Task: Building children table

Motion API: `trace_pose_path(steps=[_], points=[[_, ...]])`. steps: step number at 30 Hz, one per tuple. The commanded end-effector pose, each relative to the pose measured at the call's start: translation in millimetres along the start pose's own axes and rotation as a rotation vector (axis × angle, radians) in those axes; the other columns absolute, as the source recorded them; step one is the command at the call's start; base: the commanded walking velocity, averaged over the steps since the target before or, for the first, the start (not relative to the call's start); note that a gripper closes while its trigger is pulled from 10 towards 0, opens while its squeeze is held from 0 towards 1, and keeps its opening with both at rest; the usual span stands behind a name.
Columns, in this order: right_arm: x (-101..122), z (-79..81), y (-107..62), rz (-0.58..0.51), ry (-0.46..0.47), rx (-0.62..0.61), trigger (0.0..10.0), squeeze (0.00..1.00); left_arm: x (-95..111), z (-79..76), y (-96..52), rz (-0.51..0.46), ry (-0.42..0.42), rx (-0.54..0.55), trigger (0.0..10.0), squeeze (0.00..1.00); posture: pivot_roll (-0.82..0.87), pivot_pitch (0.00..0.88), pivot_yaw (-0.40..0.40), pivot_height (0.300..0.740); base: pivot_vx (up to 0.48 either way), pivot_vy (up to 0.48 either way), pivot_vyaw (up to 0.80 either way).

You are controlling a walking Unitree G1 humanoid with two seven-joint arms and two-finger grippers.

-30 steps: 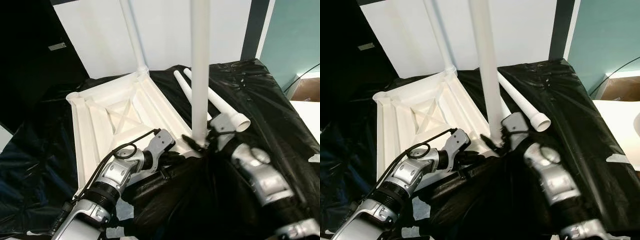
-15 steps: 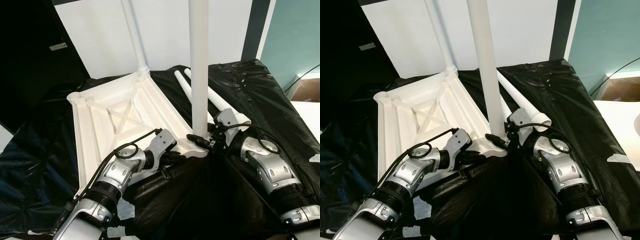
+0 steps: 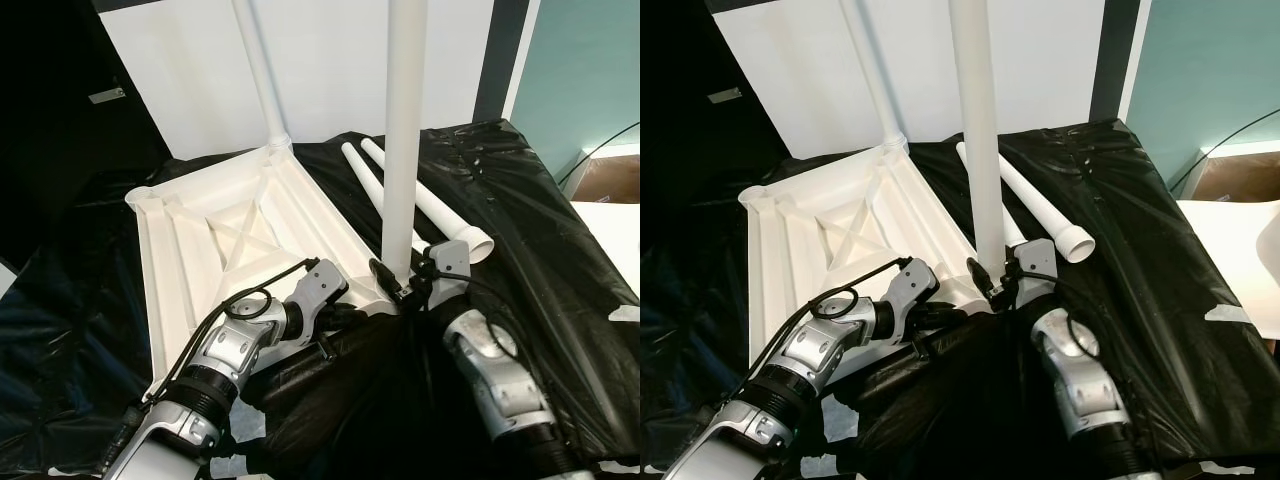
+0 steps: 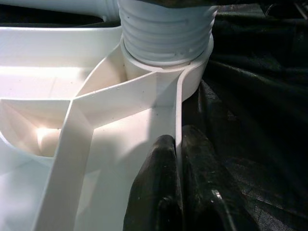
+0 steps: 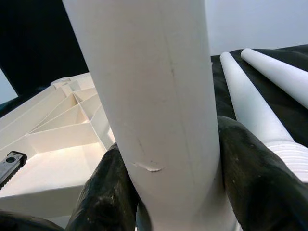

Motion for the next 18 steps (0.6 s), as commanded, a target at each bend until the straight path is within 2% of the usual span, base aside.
trace_pose_path(steps=[1, 2, 3, 4, 5, 8, 9, 10, 11, 16, 18], points=[[-8, 3.7, 0.7, 0.009, 0.060, -0.021, 0.0, 0.00, -21, -18.7, 4.1, 0.024, -0.099, -0.070, 0.0, 0.00, -0.06, 0.000, 0.125, 0.740, 0.000, 0.000, 0.00], [-6, 0.5, 1.9, 0.008, 0.035, -0.032, 6.8, 0.00, -21, -18.8, 4.1, 0.024, -0.100, -0.072, 0.0, 0.00, -0.06, 0.000, 0.125, 0.740, 0.000, 0.000, 0.00], [-7, -0.4, 3.8, 0.027, -0.006, -0.013, 10.0, 0.00, -21, -18.8, 4.2, 0.026, -0.100, -0.071, 1.4, 0.00, -0.06, 0.000, 0.125, 0.740, 0.000, 0.000, 0.00], [-7, -0.4, 3.8, 0.027, -0.006, -0.013, 10.0, 0.00, -21, -18.8, 4.2, 0.026, -0.100, -0.071, 1.4, 0.00, -0.06, 0.000, 0.125, 0.740, 0.000, 0.000, 0.00], [-8, 1.6, 3.7, 0.036, -0.002, 0.028, 10.0, 0.99, -22, -17.7, 4.6, 0.033, -0.098, -0.063, 10.0, 0.00, -0.06, 0.000, 0.125, 0.740, 0.000, 0.000, 0.00], [-8, 3.0, 3.5, 0.041, 0.004, 0.056, 10.0, 0.99, -23, -17.0, 4.9, 0.038, -0.097, -0.056, 10.0, 0.00, -0.06, 0.000, 0.125, 0.740, 0.000, 0.000, 0.00], [-8, 4.7, 3.5, 0.059, 0.001, 0.118, 10.0, 1.00, -24, -16.7, 5.6, 0.041, -0.097, -0.051, 10.0, 0.00, -0.06, 0.000, 0.118, 0.740, 0.000, 0.000, 0.00], [-7, 4.0, 3.8, 0.074, -0.014, 0.179, 10.0, 0.95, -24, -16.7, 6.4, 0.044, -0.096, -0.048, 10.0, 0.00, -0.06, 0.000, 0.118, 0.740, 0.000, 0.000, 0.00], [-5, 1.6, 4.4, 0.089, -0.027, 0.223, 10.0, 0.00, -25, -16.9, 7.1, 0.045, -0.096, -0.047, 10.0, 0.00, -0.07, 0.000, 0.116, 0.740, 0.000, 0.000, 0.00], [0, -3.9, 5.5, 0.107, -0.065, 0.285, 10.0, 0.00, -25, -17.0, 7.9, 0.049, -0.092, -0.045, 10.0, 0.00, -0.07, 0.000, 0.111, 0.740, 0.000, 0.000, 0.00], [4, -7.5, 6.4, 0.139, -0.108, 0.371, 10.0, 0.00, -25, -16.5, 8.1, 0.050, -0.091, -0.039, 10.0, 0.00, -0.06, 0.000, 0.108, 0.740, 0.000, 0.000, 0.00]])
Point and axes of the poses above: a point about 5 cm out from each wrist's last joint towards the gripper, its own y axis pointing out of the wrist towards the gripper, its own x axis along the axis of the wrist's last joint, z = x × y, the point moved 5 cm from there along y, pointing out of the wrist towards the gripper, and after that the axes turned 11 degrees about y, right-handed, at the moved point
